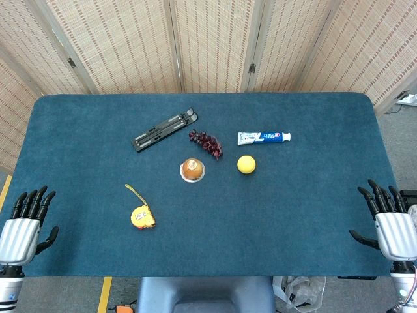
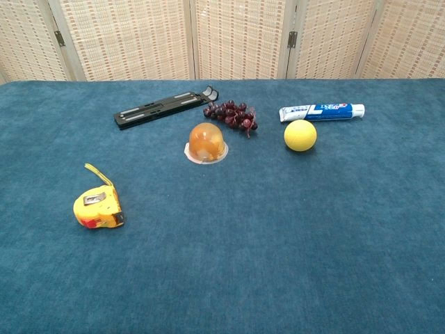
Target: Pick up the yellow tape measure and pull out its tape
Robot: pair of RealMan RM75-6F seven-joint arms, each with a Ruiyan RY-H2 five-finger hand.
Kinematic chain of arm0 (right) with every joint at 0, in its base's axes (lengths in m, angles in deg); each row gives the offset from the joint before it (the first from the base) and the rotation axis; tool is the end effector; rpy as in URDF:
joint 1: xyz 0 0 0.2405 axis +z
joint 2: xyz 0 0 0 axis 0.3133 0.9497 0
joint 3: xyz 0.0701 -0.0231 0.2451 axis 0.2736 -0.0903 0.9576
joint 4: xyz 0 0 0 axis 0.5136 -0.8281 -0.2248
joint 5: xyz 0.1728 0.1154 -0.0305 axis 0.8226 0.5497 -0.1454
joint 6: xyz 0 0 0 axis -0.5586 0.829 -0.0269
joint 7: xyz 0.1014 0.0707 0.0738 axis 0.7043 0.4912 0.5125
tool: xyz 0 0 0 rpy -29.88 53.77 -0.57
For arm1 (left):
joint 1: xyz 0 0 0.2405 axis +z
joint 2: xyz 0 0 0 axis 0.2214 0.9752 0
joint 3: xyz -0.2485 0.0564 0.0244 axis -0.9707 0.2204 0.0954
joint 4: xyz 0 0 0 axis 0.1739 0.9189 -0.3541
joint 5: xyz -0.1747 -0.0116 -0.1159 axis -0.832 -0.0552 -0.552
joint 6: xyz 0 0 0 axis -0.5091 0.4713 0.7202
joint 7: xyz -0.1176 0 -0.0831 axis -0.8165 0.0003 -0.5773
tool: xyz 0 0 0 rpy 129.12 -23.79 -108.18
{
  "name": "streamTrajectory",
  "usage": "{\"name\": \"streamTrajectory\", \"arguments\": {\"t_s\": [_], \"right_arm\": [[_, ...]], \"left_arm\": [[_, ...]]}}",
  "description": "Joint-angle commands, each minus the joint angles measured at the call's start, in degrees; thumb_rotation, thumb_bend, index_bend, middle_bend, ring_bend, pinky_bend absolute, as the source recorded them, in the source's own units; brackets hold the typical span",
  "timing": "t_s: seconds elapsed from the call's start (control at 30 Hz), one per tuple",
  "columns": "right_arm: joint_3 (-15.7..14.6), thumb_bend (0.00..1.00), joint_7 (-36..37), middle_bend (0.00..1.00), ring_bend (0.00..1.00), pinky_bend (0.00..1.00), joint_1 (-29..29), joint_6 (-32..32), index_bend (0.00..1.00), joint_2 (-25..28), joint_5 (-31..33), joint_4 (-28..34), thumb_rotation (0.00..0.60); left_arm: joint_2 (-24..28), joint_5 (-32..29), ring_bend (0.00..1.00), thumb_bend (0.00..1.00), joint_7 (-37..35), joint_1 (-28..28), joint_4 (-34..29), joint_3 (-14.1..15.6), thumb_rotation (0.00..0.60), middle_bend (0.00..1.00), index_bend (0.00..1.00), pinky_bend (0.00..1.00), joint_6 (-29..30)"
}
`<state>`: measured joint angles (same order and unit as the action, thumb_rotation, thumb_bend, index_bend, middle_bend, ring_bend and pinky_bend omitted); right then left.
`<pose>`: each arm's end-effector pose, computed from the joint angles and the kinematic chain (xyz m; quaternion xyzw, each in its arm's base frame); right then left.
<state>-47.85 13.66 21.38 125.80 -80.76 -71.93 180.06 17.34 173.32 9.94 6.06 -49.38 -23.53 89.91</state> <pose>-0.3132 -0.1736 0.1643 0.6002 -0.3580 0.3681 0.6133 -0.2966 0.1899 0.1435 -0.6371 -0.3123 -0.3641 0.6033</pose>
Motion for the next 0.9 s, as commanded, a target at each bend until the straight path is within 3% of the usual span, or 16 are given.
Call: {"name": "streamTrajectory", "arguments": {"t_s": [0.03,0.6,0.9], "right_arm": [[0.1,0.08,0.2,0.05,0.1,0.0,0.0,0.0,0.12,0.2,0.1,0.0,0.6],[0.6,0.08,1.4,0.05,0.1,0.0,0.0,0.9,0.12,1.6,-0.5,0.4,0.6],[1.0,0.08,1.0,0.05,0.1,0.0,0.3,0.7,0.12,2.4,-0.4,1.1,0.6]], "left_arm": [[-0.2,-0.4,0.02,0.4,0.5,-0.5,0.0,0.0,0.6,0.03,0.02,0.0,-1.0],[-0.1,3.2,0.04,0.4,0.8,-5.2,-1.0,-0.6,0.6,0.06,0.04,0.0,-4.8],[0.4,8.5,0.05,0.4,1.2,-12.1,-2.7,-0.2,0.6,0.07,0.04,0.0,-11.9]]}}
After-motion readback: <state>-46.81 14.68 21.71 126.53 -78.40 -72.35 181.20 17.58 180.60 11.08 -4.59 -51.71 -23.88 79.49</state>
